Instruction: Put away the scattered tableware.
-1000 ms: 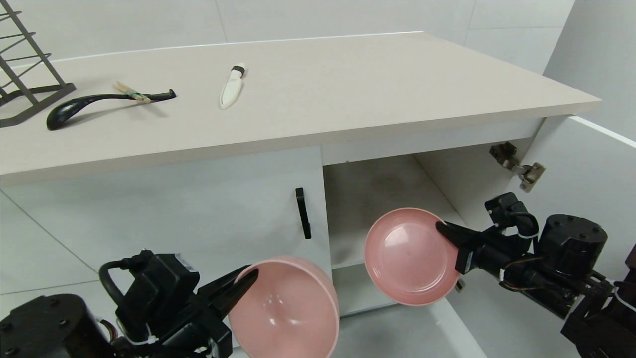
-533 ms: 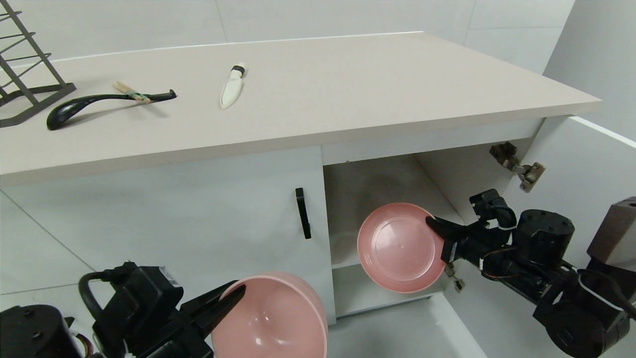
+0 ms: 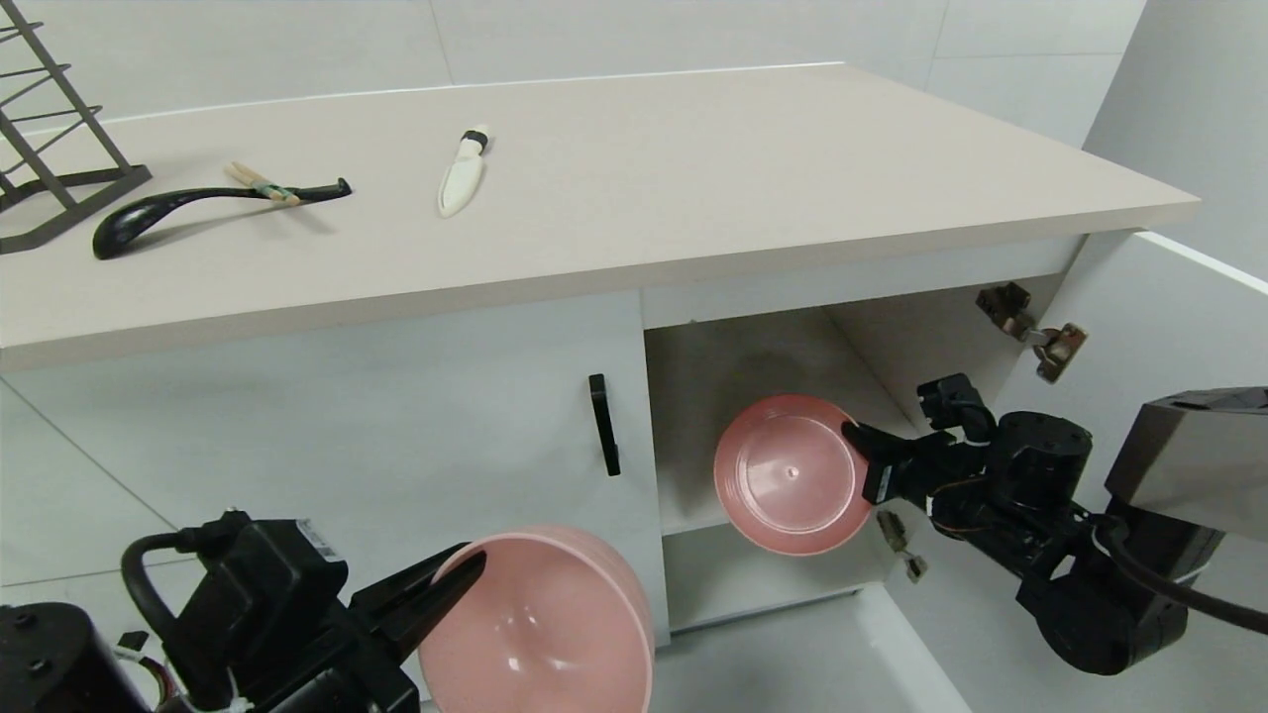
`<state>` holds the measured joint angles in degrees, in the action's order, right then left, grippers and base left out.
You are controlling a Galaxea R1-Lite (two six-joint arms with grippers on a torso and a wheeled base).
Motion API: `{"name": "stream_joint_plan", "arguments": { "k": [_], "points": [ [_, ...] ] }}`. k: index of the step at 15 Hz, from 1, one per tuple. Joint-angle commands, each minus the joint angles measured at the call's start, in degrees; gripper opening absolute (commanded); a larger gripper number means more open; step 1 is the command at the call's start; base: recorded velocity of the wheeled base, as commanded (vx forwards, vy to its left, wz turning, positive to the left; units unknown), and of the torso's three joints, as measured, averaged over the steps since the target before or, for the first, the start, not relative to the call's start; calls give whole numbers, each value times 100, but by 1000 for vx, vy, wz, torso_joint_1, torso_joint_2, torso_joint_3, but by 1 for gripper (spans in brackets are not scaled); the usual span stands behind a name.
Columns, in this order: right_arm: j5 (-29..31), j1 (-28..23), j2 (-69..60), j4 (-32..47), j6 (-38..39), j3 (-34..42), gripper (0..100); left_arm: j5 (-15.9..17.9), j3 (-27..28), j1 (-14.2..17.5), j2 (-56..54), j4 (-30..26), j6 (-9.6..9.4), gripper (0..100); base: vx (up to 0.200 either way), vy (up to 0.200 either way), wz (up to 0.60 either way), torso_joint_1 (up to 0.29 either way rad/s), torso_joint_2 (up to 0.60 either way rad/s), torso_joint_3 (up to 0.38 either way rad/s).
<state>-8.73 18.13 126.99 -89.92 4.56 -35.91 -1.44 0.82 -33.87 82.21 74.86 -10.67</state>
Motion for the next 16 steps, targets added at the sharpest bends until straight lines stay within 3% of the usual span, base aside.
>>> {"name": "stream_joint_plan", "arguments": {
  "k": [1, 4, 7, 13, 16],
  "points": [
    [91, -64, 300, -8, 238, -258, 0, -6, 33, 3, 58, 169, -14, 0, 0, 0, 0, 0, 0, 0],
    [293, -64, 476, -8, 555, -522, 0, -14, 24, 3, 251, 600, -23, 0, 0, 0, 0, 0, 0, 0],
    [293, -64, 836, -8, 555, -997, 0, -50, -20, 3, 981, 1514, -14, 0, 0, 0, 0, 0, 0, 0],
    [275, -55, 1381, 159, 564, -2236, 0, -67, 15, -129, 981, 1514, -6, 0, 0, 0, 0, 0, 0, 0],
    [258, -46, 1531, 308, 564, -2420, 0, -67, 15, -129, 1016, 1514, -6, 0, 0, 0, 0, 0, 0, 0]
  ]
}}
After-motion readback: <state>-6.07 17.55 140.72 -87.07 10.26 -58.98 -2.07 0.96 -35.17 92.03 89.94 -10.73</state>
